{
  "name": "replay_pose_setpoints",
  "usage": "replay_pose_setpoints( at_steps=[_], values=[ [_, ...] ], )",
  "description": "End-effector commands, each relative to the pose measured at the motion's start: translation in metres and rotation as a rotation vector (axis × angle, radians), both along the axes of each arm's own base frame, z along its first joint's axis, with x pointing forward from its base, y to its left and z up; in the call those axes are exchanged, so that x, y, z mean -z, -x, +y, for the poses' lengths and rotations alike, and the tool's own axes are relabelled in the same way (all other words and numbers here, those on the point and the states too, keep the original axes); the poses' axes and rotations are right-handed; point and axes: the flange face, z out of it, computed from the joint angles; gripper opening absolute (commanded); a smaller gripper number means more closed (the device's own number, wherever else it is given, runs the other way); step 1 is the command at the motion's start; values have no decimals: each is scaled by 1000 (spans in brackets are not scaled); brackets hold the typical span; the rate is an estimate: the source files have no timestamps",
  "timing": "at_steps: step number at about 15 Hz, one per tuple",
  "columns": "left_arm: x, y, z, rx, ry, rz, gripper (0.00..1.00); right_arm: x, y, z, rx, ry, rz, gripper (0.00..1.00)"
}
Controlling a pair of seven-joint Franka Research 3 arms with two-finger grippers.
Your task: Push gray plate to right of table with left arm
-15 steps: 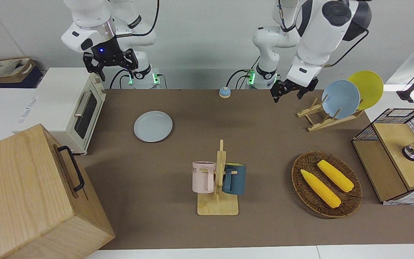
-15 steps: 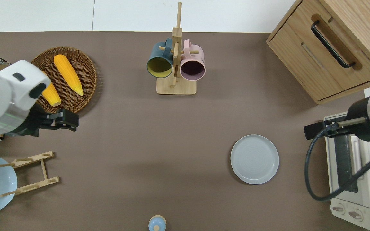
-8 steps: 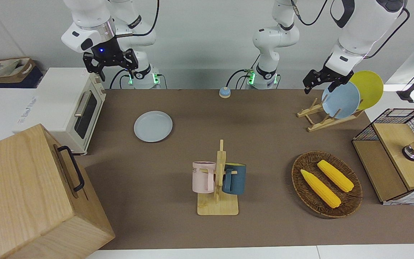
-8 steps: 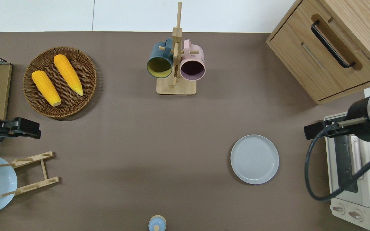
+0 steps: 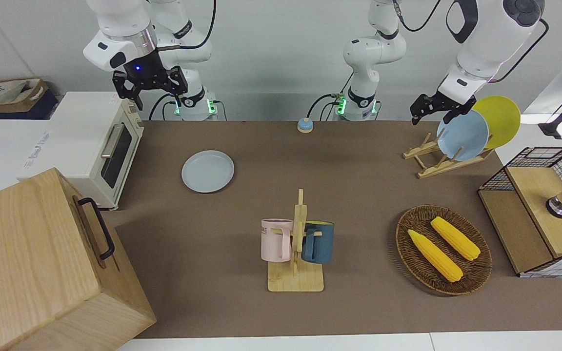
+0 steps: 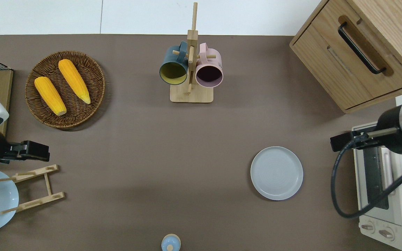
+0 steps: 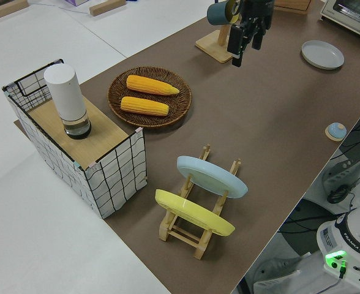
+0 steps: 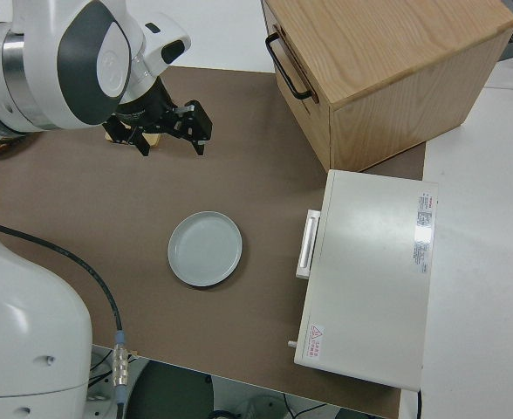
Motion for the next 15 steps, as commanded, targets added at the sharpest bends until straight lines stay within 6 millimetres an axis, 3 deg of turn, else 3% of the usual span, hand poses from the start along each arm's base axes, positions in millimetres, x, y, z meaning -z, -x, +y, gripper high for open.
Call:
replay_pose_setpoints(
  at_steps=[1,15],
  values=[
    [14,18,-2,11,1,-45,1000,-4,2,-3,8,-3,5,983],
    [20,21,4,29,9,-13,1000,-4,2,-3,8,-3,5,983]
  ],
)
